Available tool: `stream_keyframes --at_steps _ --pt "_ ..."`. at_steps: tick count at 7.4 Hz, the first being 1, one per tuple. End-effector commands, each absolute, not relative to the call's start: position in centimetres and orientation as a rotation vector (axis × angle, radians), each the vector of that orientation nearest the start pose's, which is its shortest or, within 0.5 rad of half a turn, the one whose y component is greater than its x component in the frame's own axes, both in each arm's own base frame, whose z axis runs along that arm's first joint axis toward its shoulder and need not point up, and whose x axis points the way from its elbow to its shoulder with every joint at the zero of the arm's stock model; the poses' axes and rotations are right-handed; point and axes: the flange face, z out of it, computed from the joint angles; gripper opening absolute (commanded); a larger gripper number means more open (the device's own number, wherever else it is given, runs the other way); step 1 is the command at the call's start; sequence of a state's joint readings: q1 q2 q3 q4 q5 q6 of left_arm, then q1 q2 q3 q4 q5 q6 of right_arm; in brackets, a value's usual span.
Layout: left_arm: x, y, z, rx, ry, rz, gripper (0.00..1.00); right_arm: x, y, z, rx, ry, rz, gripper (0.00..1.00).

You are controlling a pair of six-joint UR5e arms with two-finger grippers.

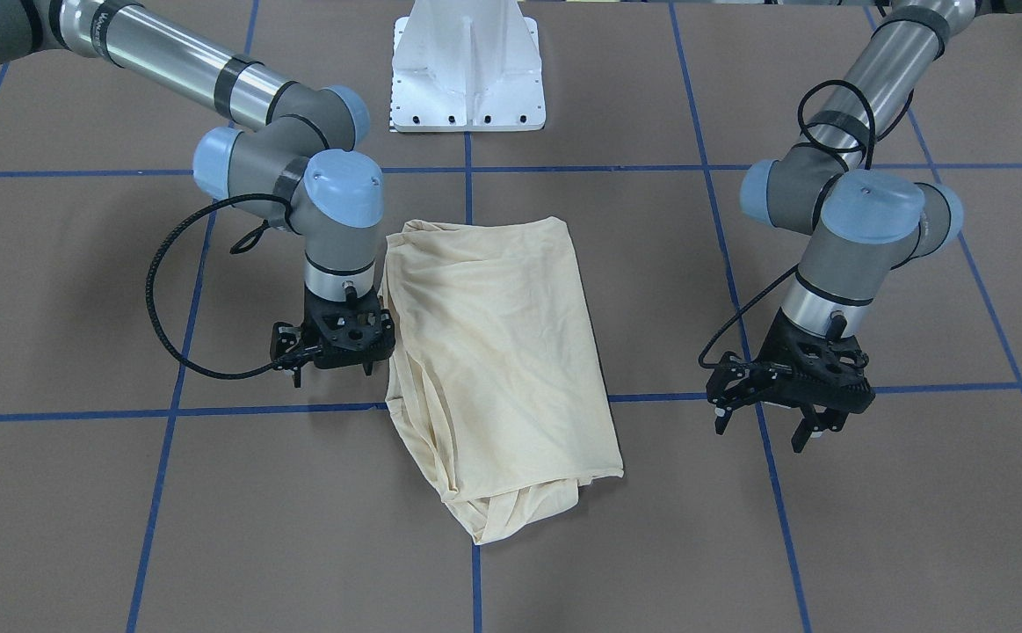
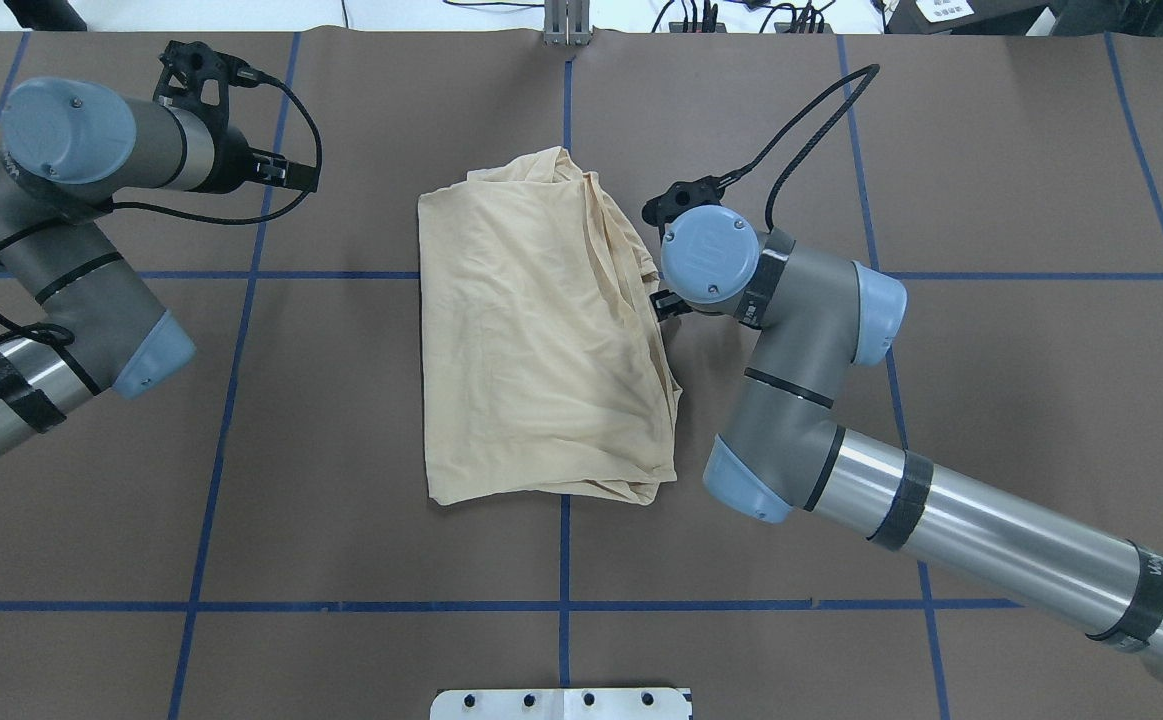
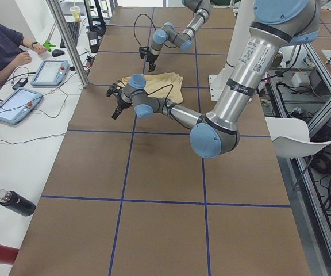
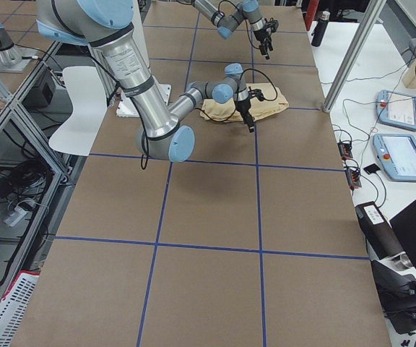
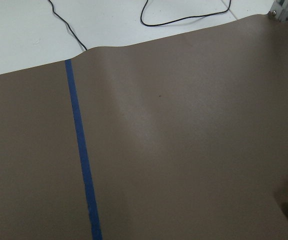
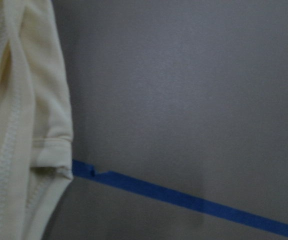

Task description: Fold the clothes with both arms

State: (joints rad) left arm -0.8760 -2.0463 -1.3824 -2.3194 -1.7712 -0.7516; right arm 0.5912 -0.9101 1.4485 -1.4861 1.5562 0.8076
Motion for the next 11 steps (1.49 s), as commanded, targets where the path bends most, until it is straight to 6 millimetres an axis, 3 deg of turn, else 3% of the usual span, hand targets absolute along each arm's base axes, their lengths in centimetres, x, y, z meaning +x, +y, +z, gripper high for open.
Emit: stream_keyframes --at_steps 1,2,3,4,5,7,11 --pt "36.5 -61.5 39.3 0.652 0.82 0.053 1.0 -53.1 -54.0 28.1 0.421 -0.528 -0.135 1.0" --pt "36.6 -61.4 39.4 0.651 0.819 0.054 1.0 -54.3 -54.6 24.8 0.411 -0.573 -0.051 1.0" --pt "36.6 -61.4 39.3 0.652 0.82 0.054 1.0 -56.9 -55.9 21.5 0.384 -0.596 -0.001 1.0" --pt "36.6 -61.4 39.3 0.652 0.82 0.054 1.0 -60.1 -57.6 19.8 0.345 -0.576 0.043 1.0" --pt "36.6 -61.4 39.3 0.652 0.82 0.054 1.0 -61.5 -58.2 20.0 0.346 -0.576 0.043 1.0" --pt "36.7 -61.3 39.3 0.651 0.821 0.055 1.0 -62.8 -58.3 23.1 0.322 -0.525 0.032 1.0" --pt "36.7 -61.4 39.4 0.652 0.82 0.057 1.0 -63.0 -58.2 23.7 0.328 -0.497 -0.024 1.0"
